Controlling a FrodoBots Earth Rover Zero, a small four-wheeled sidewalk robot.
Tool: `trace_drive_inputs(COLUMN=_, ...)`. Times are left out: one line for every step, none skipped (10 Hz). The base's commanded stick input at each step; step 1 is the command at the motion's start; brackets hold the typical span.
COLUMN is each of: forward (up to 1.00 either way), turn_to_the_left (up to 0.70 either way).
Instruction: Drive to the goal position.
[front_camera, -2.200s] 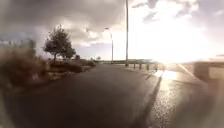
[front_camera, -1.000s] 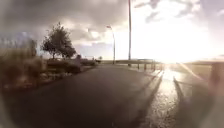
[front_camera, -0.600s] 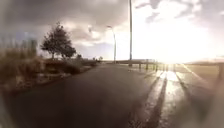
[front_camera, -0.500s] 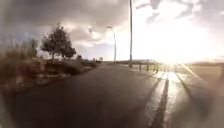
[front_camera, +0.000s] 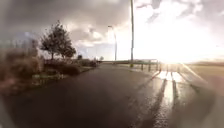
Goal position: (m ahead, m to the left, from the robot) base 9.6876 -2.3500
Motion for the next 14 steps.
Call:
trace_drive_inputs(forward=0.70, turn_to_the_left=0.00)
trace_drive_inputs(forward=0.70, turn_to_the_left=0.00)
trace_drive_inputs(forward=0.70, turn_to_the_left=0.00)
trace_drive_inputs(forward=0.70, turn_to_the_left=0.00)
trace_drive_inputs(forward=0.70, turn_to_the_left=0.00)
trace_drive_inputs(forward=0.70, turn_to_the_left=0.00)
trace_drive_inputs(forward=0.70, turn_to_the_left=0.00)
trace_drive_inputs(forward=0.70, turn_to_the_left=0.00)
trace_drive_inputs(forward=0.70, turn_to_the_left=0.00)
trace_drive_inputs(forward=0.70, turn_to_the_left=0.00)
trace_drive_inputs(forward=0.70, turn_to_the_left=0.00)
trace_drive_inputs(forward=0.70, turn_to_the_left=0.00)
trace_drive_inputs(forward=0.70, turn_to_the_left=0.00)
trace_drive_inputs(forward=0.70, turn_to_the_left=0.00)
